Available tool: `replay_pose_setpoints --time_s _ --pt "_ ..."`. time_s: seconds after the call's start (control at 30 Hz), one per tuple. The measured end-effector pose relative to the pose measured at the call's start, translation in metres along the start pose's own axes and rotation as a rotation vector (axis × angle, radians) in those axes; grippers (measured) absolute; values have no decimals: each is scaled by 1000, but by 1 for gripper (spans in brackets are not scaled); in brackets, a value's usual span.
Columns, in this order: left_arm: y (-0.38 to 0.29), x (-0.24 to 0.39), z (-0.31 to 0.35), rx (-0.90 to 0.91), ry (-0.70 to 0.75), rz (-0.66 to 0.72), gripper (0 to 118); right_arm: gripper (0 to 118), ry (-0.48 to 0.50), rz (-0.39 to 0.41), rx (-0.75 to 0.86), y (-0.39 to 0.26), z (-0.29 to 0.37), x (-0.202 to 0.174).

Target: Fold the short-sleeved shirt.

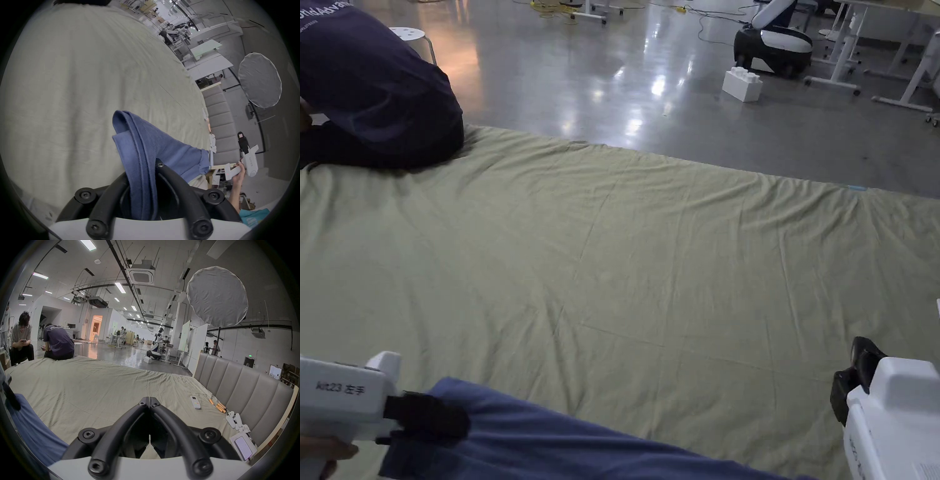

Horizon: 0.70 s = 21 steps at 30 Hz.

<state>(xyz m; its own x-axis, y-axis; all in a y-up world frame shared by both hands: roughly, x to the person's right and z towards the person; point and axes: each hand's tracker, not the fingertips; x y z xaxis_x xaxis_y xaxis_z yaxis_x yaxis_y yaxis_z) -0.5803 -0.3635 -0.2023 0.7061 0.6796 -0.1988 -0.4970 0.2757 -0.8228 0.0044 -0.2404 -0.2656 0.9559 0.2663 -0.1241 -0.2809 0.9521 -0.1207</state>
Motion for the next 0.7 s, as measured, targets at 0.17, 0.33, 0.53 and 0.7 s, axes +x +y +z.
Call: replay_pose_setpoints --time_s 0.17,0.33,0.53,0.7 --pt "6 12 49 30 176 -19 7 0 16 -4 4 1 -3 -2" --pt "-2 44 59 14 298 -41 7 0 21 -13 16 -1 -6 -4" --pt "2 75 60 20 269 -42 7 0 37 -29 13 -1 -8 -5" --pt "-11 117 38 -9 116 -59 7 0 41 -42 12 -2 -7 -3"
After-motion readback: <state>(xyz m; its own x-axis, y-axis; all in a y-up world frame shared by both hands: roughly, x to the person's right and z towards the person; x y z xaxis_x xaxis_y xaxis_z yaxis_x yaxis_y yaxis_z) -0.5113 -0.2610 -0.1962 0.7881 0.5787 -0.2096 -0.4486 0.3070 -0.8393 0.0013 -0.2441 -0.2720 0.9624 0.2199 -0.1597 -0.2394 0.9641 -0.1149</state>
